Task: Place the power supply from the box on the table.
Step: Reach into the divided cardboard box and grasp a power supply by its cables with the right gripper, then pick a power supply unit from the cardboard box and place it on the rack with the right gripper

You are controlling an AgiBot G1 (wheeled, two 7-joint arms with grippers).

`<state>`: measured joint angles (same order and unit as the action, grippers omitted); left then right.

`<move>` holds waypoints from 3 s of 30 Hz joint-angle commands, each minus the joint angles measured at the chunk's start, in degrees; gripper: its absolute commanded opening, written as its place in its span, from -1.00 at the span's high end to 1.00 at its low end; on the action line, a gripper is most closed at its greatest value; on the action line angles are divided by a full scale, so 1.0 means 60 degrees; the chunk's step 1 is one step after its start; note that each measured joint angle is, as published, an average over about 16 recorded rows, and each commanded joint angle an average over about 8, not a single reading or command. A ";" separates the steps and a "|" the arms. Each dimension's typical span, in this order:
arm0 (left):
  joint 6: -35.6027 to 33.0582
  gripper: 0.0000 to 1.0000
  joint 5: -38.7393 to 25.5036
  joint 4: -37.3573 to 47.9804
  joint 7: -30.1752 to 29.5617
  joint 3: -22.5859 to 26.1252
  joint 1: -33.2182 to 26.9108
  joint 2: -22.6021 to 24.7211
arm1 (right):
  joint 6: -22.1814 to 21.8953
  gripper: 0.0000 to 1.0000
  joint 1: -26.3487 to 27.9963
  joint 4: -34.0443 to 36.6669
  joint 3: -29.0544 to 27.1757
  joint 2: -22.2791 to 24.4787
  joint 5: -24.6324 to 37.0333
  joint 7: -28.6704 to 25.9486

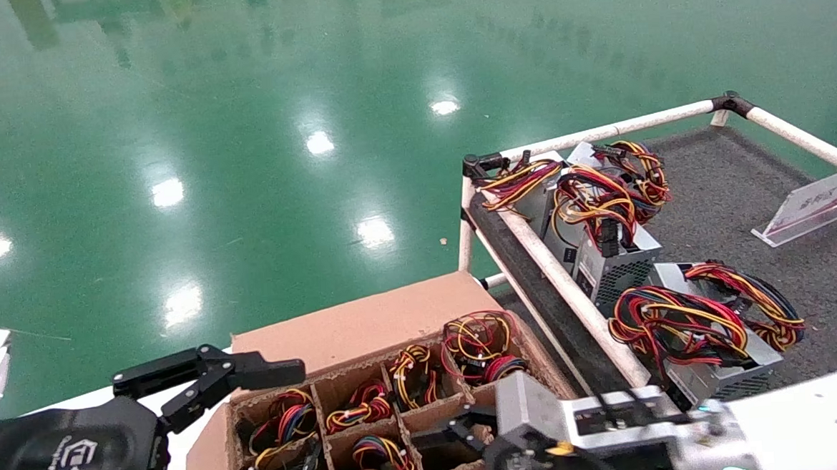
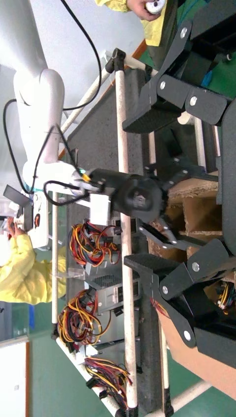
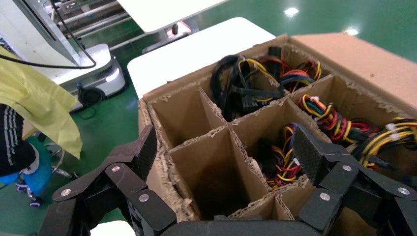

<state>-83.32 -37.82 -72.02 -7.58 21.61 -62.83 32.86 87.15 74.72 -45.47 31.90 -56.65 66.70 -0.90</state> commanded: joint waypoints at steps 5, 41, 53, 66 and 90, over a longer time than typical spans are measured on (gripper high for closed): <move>0.0000 -1.00 0.0000 0.0000 0.0000 0.0000 0.0000 0.0000 | -0.0183 -1.00 0.0410 0.0967 0.0311 -0.0661 0.0516 0.0394; 0.0001 -1.00 0.0001 0.0000 0.0001 0.0002 -0.0001 -0.0001 | -0.0465 0.88 0.2239 0.5607 0.0924 -0.2752 0.1554 0.2498; 0.0001 -1.00 0.0002 0.0000 0.0001 0.0003 -0.0001 -0.0001 | -0.0320 1.00 0.2464 0.6363 0.0970 -0.3058 0.1595 0.2751; 0.0001 -1.00 0.0002 0.0000 0.0002 0.0003 -0.0001 -0.0001 | -0.0438 1.00 0.2597 0.6808 0.1016 -0.3142 0.1644 0.2828; 0.0002 -1.00 0.0003 0.0000 0.0002 0.0005 -0.0001 -0.0002 | 0.0096 1.00 0.2923 0.7134 0.0673 -0.2940 0.1101 0.2431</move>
<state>-83.31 -37.81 -72.02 -7.57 21.64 -62.84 32.85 87.86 92.56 -2.95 35.84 -74.15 73.14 13.49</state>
